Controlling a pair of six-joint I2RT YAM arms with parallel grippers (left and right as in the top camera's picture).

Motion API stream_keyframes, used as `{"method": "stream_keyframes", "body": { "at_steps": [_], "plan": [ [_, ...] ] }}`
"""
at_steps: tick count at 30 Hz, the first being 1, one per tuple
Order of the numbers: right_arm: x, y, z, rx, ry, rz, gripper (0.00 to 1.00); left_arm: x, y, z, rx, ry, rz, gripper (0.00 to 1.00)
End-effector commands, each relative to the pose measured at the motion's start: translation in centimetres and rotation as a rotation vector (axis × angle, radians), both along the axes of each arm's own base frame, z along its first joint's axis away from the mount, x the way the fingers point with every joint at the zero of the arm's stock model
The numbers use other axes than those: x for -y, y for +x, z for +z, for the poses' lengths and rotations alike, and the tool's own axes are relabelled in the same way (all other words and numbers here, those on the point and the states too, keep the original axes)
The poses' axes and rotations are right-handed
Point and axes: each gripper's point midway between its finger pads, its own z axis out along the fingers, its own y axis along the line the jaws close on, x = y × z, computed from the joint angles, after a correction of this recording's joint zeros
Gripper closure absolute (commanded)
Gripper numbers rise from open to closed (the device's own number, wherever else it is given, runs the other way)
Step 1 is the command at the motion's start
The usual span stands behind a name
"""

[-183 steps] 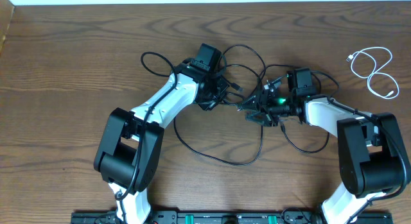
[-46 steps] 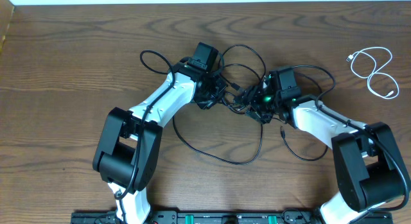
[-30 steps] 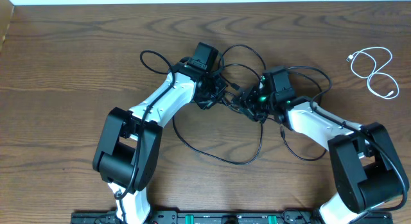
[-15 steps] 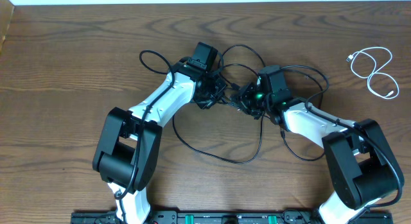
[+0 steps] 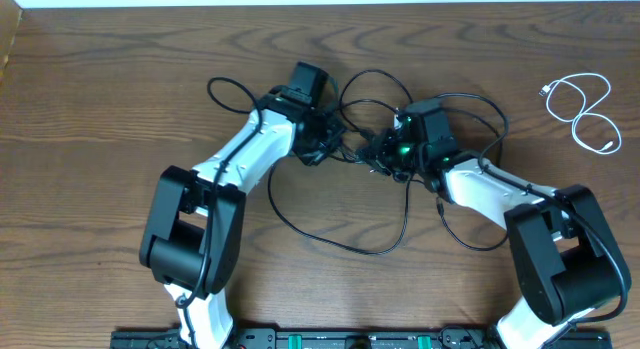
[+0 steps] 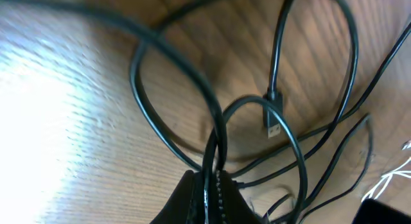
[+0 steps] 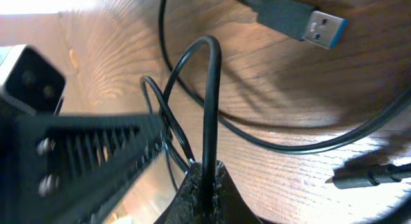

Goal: Untangle cables

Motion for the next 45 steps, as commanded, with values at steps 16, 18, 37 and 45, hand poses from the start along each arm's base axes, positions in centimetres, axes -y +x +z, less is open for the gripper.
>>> {"method": "stream_keyframes", "body": {
  "at_steps": [16, 18, 37, 45],
  "plan": [
    [1.1, -1.7, 5.5, 0.199, 0.113, 0.250, 0.99, -6.9, 2.7, 8.4, 0.271, 0.009, -0.037, 0.93],
    [1.9, -1.7, 6.7, 0.242, 0.097, 0.250, 0.99, -8.0, 2.7, 9.4, 0.310, 0.028, -0.062, 0.93],
    [6.7, -3.4, 13.1, 0.341, -0.025, 0.120, 0.99, -8.6, -1.0, 16.0, 0.410, -0.042, -0.134, 0.60],
    [5.0, -4.1, 13.3, 0.344, -0.014, 0.158, 0.99, -3.2, -2.6, 16.0, 0.380, -0.083, -0.177, 0.30]
  ]
}}
